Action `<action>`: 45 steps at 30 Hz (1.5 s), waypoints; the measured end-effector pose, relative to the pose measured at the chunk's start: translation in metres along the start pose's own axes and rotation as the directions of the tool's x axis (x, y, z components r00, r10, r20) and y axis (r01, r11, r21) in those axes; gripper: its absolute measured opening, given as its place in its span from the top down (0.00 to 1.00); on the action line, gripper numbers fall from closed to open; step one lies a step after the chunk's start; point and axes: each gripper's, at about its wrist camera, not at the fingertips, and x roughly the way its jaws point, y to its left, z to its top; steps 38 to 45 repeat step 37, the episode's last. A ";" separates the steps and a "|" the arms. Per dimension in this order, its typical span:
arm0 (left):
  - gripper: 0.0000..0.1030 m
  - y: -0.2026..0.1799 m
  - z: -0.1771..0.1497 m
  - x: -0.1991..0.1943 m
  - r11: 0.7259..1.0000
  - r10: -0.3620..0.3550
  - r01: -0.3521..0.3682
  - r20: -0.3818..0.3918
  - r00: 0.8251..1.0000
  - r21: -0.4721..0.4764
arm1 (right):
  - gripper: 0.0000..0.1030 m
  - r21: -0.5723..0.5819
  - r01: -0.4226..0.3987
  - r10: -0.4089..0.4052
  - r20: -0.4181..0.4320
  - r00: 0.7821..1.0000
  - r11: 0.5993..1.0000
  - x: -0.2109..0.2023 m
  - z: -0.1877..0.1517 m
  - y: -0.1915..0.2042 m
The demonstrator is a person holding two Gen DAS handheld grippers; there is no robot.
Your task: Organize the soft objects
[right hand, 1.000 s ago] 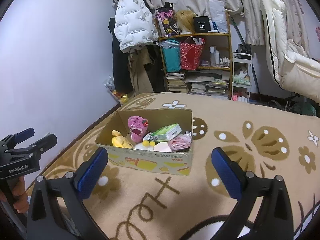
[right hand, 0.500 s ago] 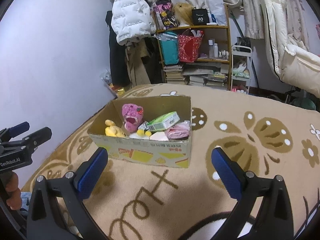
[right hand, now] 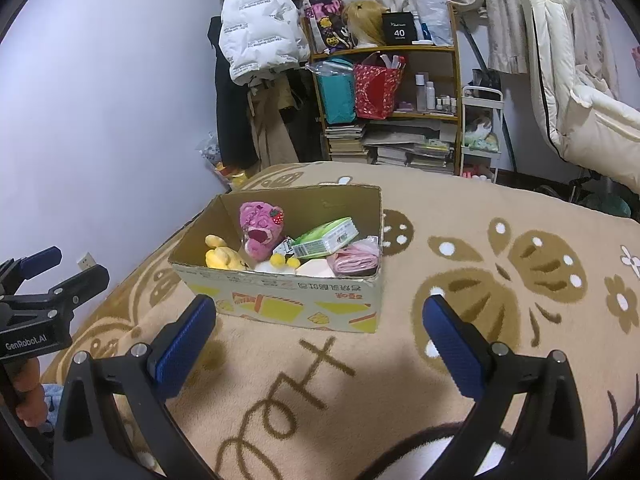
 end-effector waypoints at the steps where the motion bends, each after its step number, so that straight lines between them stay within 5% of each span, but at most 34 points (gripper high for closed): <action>1: 0.00 0.000 0.000 0.000 1.000 0.000 0.000 -0.002 1.000 -0.001 | 0.00 0.000 0.000 0.000 -0.002 1.000 1.000 0.000 0.000 0.000; 45: 0.00 0.006 0.004 -0.005 1.000 0.000 0.000 0.005 1.000 -0.029 | 0.00 0.008 0.006 -0.006 -0.005 1.000 1.000 -0.002 0.002 -0.001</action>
